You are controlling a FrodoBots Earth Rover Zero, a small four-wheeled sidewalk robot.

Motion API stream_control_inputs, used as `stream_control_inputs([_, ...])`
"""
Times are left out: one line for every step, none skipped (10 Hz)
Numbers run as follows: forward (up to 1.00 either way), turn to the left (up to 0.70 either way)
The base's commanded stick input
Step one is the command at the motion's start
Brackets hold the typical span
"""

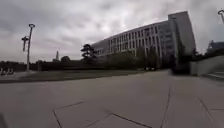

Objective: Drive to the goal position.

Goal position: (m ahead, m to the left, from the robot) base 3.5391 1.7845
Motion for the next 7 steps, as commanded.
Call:
stream_control_inputs([1.0,-0.36])
stream_control_inputs([1.0,-0.36])
stream_control_inputs([1.0,-0.36])
stream_control_inputs([1.0,-0.36])
stream_control_inputs([1.0,-0.36])
stream_control_inputs([1.0,-0.36])
stream_control_inputs([1.0,-0.36])
